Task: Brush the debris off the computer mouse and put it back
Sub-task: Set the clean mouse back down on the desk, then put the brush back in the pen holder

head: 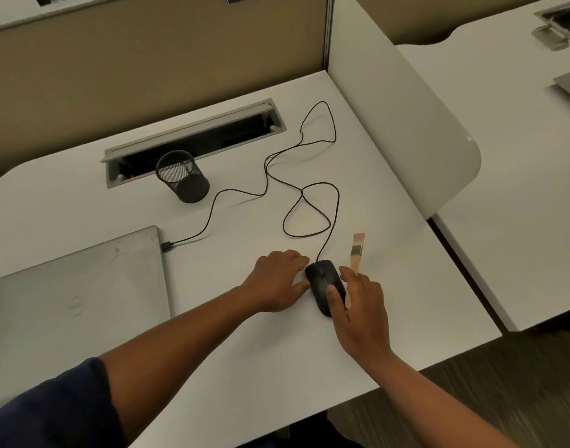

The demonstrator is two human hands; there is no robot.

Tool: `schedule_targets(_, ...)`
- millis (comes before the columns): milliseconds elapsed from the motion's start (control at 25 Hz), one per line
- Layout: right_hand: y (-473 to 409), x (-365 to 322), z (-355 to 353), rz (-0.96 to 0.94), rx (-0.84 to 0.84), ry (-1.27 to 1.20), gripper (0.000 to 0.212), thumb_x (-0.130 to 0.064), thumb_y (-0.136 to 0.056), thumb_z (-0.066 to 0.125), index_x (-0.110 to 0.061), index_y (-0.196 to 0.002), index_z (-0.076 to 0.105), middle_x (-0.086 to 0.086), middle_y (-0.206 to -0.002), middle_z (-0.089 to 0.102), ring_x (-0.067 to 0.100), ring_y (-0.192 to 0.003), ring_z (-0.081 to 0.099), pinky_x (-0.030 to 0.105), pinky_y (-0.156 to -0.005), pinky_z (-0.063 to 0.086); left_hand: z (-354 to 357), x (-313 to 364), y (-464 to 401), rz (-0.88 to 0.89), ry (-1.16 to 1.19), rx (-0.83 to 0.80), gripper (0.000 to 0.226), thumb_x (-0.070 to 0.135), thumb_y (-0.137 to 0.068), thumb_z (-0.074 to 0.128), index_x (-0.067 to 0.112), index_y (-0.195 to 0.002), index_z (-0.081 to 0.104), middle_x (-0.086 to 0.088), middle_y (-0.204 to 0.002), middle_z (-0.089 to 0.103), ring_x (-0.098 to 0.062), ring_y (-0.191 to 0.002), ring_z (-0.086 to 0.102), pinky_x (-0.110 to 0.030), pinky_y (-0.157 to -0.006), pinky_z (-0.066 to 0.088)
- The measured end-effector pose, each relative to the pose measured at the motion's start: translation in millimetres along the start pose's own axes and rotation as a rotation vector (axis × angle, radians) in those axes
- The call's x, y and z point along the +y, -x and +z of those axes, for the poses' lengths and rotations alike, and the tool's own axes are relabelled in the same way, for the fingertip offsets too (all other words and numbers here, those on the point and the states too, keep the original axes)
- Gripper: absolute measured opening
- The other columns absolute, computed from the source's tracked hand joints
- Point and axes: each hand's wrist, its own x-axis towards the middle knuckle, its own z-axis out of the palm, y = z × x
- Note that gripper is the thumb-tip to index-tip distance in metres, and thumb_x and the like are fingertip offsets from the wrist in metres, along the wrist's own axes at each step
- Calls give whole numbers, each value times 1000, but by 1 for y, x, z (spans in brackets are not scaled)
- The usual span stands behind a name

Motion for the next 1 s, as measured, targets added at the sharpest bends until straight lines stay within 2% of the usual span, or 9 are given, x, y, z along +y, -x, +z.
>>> schedule_targets(120,-12,-12,-5,-126,22,-102,44,-30,-107,39,-13,-145,55,-6,-98,64,20,-87,56,29,-68,47,-8,-20,20,-70,-57,-22,64,48,-107,51,25,-164,33,-1,-170,32,-28,-154,32,-47,-123,29)
schedule_targets(200,-26,-23,-4,-120,-45,-189,43,-30,-107,38,-24,-149,46,-13,-98,61,16,-88,55,30,-71,48,-14,-40,36,-132,-49,-3,63,46,-107,50,24,-164,34,-1,-170,32,-28,-153,31,-46,-123,28)
schedule_targets(320,-45,-43,3,-61,-140,-303,20,-36,-104,42,-39,-122,46,-15,-92,64,15,-84,60,35,-72,47,-18,-71,63,-248,-75,15,64,46,-107,49,23,-164,33,-1,-171,31,-28,-155,29,-45,-123,28)
schedule_targets(360,-52,-52,6,-68,-161,-328,11,-35,-104,45,-40,-113,47,-13,-84,62,13,-77,59,33,-68,44,-18,-81,71,-286,-84,8,64,47,-107,48,24,-164,33,-1,-172,29,-28,-156,28,-45,-124,27)
schedule_targets(440,-68,-72,11,-140,-184,-340,9,-28,-105,53,-36,-108,51,-10,-76,60,13,-69,56,31,-63,41,-19,-100,87,-361,-94,-10,66,51,-107,47,25,-165,31,-2,-174,23,-29,-158,23,-47,-125,24)
schedule_targets(640,-111,-133,29,-281,-177,-320,15,-17,-101,65,-17,-113,74,-19,-83,65,2,-74,60,19,-68,44,-25,-147,112,-502,-21,5,69,55,-105,49,30,-166,27,-3,-178,6,-34,-161,9,-55,-123,28)
schedule_targets(720,-127,-161,39,-322,-156,-318,18,-16,-99,67,-15,-114,76,-15,-88,68,-1,-77,61,12,-70,44,-29,-166,117,-526,28,21,72,55,-104,51,31,-166,25,-2,-178,2,-36,-162,5,-58,-123,30)
schedule_targets(880,-160,-216,69,-394,-148,-270,21,-14,-99,63,-12,-116,75,-8,-94,69,12,-80,61,22,-71,49,-32,-205,121,-539,73,13,75,59,-102,51,37,-167,20,1,-179,-2,-37,-163,-2,-60,-125,23)
schedule_targets(1000,-184,-245,95,-450,-171,-112,25,-18,-101,59,-11,-121,74,0,-99,73,22,-88,62,29,-72,49,-35,-225,123,-499,96,21,73,59,-101,51,42,-165,22,3,-177,5,-34,-162,6,-57,-125,27)
